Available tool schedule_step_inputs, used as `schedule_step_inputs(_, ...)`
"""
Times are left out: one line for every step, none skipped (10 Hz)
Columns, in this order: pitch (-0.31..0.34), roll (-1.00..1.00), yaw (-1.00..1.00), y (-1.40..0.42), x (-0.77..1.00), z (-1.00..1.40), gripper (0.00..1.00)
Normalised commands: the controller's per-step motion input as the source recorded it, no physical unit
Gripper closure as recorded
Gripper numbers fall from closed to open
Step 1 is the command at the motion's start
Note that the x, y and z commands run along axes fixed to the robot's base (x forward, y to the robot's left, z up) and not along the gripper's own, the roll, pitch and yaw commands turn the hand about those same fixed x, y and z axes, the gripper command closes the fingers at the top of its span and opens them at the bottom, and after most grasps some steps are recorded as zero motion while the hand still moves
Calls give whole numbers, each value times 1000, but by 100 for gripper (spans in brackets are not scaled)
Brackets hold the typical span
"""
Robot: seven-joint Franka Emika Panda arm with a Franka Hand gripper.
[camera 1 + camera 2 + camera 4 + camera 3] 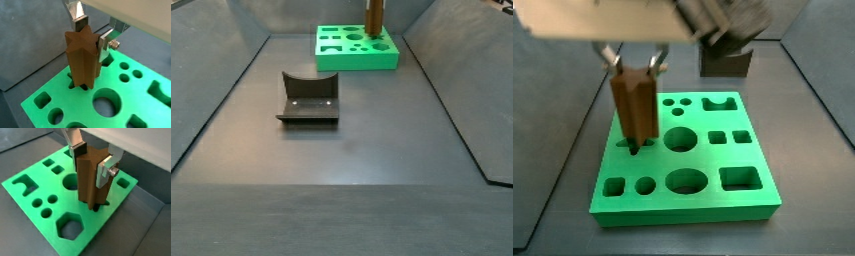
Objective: Insert the star object.
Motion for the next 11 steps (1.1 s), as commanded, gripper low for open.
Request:
schedule_step_inputs(-99,0,51,-74,-129,-157,100)
schedule_step_inputs(-70,0,51,-94,-57,-126,100)
schedule_step_inputs(-81,0,51,-129,-74,-109,100)
schedule_step_inputs(-81,0,66,-80,-109,-151,100)
schedule_step_inputs(-76,10,106,-43,-117,-211,100)
schedule_step_inputs(-97,13,129,-54,0,-563,100)
schedule_step_inputs(-123,40,129,-46,9,-971,100)
schedule_step_inputs(-91,43,114,-49,0,-1000,100)
schedule_step_inputs(-74,50,94,-74,0,-1000,100)
schedule_step_inputs(-30,79,29,-74,0,-1000,100)
schedule_step_inputs(-19,84,17,-74,14,-1000,100)
